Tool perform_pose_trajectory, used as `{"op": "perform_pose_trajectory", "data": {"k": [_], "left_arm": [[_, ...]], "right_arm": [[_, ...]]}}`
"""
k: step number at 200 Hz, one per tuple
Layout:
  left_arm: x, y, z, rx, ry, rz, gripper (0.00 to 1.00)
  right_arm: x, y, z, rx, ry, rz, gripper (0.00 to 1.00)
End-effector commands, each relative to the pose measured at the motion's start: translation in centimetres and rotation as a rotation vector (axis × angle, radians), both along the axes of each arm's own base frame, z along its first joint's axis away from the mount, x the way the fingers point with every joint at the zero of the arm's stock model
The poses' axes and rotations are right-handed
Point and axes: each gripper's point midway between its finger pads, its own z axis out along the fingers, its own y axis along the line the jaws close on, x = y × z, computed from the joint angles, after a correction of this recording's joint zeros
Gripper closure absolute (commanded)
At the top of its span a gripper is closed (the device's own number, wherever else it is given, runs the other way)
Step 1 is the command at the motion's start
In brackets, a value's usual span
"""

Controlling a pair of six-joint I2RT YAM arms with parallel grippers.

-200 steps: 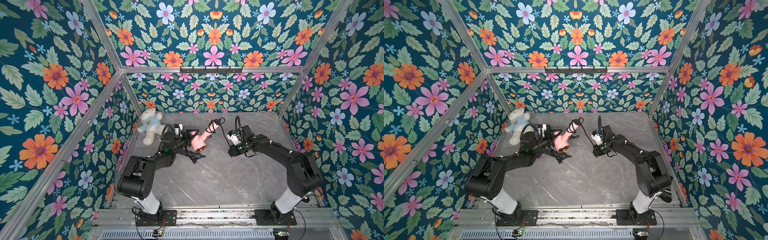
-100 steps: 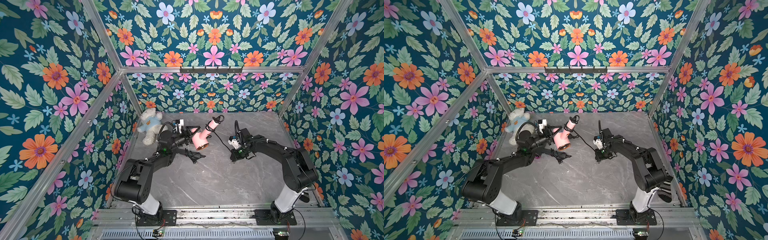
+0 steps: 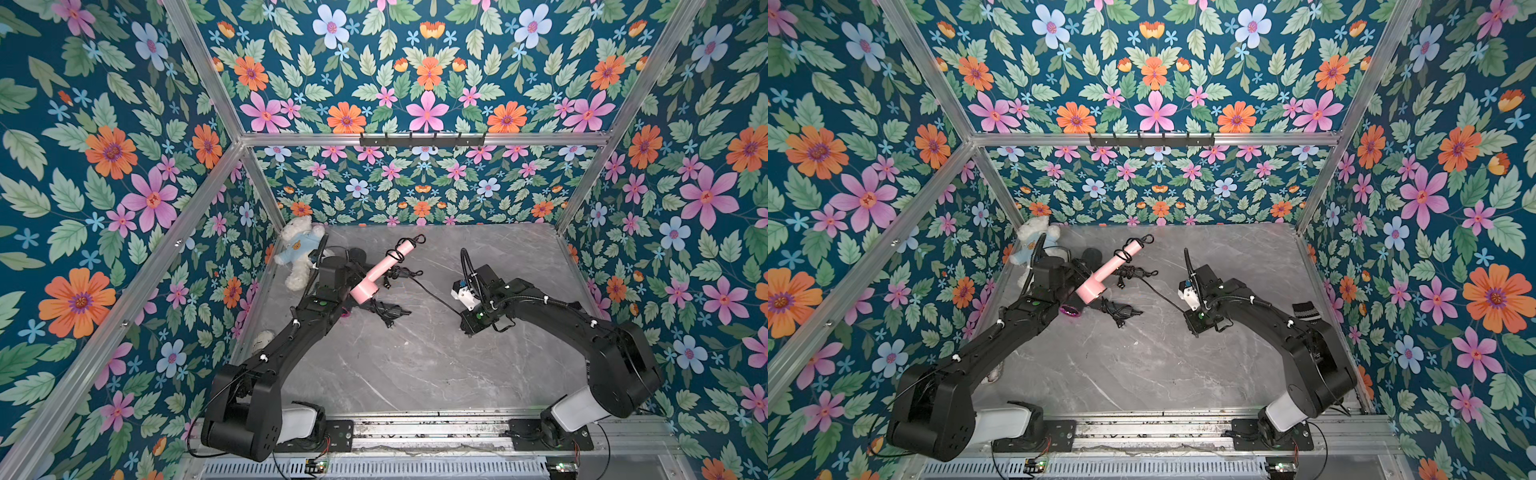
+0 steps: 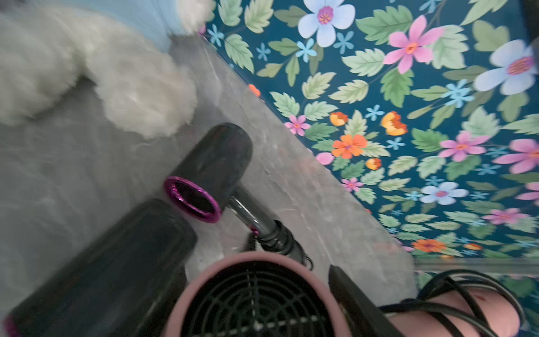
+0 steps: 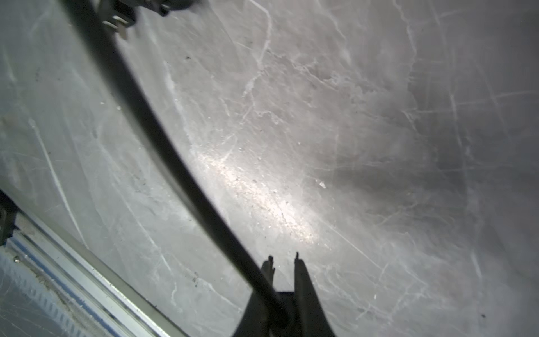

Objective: Wrap the cord around the hair dryer
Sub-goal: Wrap the power cord around the hair dryer.

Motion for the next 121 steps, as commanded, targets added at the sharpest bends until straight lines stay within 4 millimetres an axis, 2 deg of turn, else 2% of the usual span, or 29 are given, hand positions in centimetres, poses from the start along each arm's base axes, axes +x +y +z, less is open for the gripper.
{"op": "perform_pose_trajectory", "data": {"k": [1,32,63,74,91,121], "left_arm": [[-0.7,4.1,1.0,0.28,-0.008,0.185,1.0],[-1.2,4.0,0.9,0.49,0.04,0.174,1.0],[-0.5,1.7,0.7,0.635,0.081,0.029,1.0],[-0.3,0.4,0.7,0.675,0.1,-0.045,1.0],[-0.1,-2.8,0.6,0.719,0.095,-0.227,1.0],[-1.3,-7.8,-0.6,0.732,0.096,-0.566,1.0]], "right_arm": [[-0.9,-0.4,2.5,-0.028,-0.059,0.047,1.0],[0.6,0.1,9.2,0.039,-0.242,0.066,1.0],[2.8,0.8,14.9,0.053,-0.389,0.1,1.0],[3.8,1.1,16.1,0.045,-0.421,0.111,1.0],[5.3,2.0,17.6,0.049,-0.458,0.129,1.0],[8.1,3.5,18.1,0.083,-0.472,0.149,1.0]]}}
